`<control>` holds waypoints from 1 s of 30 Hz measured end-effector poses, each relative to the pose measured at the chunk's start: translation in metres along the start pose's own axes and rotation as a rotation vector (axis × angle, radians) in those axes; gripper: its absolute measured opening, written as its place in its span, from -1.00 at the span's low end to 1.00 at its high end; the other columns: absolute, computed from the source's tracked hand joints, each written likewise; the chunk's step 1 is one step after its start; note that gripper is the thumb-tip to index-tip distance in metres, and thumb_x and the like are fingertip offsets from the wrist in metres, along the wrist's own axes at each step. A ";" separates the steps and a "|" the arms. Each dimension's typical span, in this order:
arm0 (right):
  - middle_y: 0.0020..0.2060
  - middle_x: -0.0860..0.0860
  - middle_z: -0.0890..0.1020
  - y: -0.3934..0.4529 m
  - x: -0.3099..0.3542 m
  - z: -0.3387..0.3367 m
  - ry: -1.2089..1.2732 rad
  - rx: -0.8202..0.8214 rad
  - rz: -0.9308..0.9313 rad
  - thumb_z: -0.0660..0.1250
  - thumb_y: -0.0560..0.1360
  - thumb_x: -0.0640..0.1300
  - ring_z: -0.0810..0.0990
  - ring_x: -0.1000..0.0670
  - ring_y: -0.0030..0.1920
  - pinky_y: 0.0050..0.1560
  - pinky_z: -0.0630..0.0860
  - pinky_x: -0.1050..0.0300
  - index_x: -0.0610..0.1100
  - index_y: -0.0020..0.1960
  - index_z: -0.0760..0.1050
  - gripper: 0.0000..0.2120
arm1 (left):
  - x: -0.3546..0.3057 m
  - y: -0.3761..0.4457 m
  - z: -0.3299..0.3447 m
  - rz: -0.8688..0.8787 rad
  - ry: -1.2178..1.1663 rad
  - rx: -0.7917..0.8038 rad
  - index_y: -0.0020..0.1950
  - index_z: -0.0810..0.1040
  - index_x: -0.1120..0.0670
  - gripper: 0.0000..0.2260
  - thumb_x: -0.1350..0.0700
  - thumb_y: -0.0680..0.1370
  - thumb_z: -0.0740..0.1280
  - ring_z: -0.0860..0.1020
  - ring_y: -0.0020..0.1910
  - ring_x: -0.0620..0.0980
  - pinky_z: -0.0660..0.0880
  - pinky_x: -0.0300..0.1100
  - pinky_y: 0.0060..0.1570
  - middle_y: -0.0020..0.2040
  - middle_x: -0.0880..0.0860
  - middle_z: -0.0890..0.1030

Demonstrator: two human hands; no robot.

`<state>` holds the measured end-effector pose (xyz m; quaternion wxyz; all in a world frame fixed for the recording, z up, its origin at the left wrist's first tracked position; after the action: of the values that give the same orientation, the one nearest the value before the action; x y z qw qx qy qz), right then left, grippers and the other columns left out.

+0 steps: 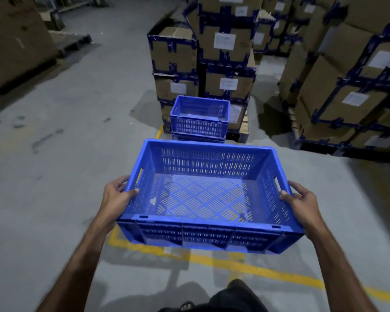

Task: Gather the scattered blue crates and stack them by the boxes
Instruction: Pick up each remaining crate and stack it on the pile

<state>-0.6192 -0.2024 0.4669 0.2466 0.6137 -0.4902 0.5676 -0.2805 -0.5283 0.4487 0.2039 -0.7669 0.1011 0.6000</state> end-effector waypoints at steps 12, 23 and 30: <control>-0.27 0.12 0.74 0.118 0.023 0.051 0.072 0.076 0.008 0.37 0.60 -0.30 0.70 0.09 -0.35 -0.38 0.61 0.20 0.02 0.34 0.44 -0.61 | -0.018 0.124 0.028 -0.050 0.030 -0.039 0.18 0.62 0.13 -0.71 0.41 0.53 0.38 0.68 -0.29 -0.15 0.64 -0.25 -0.27 -0.16 -0.06 0.74; -0.24 0.12 0.75 0.278 0.066 0.093 0.057 0.131 0.021 0.39 0.59 -0.29 0.71 0.08 -0.33 -0.36 0.63 0.18 -0.07 0.41 0.48 -0.58 | -0.063 0.237 0.078 -0.038 0.041 -0.103 0.21 0.64 0.13 -0.71 0.37 0.54 0.37 0.70 -0.22 -0.06 0.66 -0.16 -0.19 -0.09 0.02 0.76; -0.24 0.15 0.74 0.347 0.088 0.123 0.032 0.144 0.045 0.38 0.59 -0.30 0.71 0.09 -0.32 -0.37 0.63 0.19 -0.04 0.43 0.47 -0.56 | -0.066 0.295 0.094 -0.072 0.020 -0.148 0.22 0.63 0.16 -0.70 0.40 0.54 0.37 0.70 -0.22 -0.08 0.67 -0.19 -0.17 -0.02 0.07 0.73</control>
<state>-0.8801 -0.4739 0.4324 0.1967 0.6094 -0.4579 0.6167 -0.4984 -0.7577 0.4369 0.1672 -0.7891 0.0310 0.5903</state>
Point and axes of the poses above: each hand's wrist, its own y-axis towards the middle knuckle, its own z-axis out of the palm, x = y × z, the point moved 1 cm from there along y, towards the middle knuckle
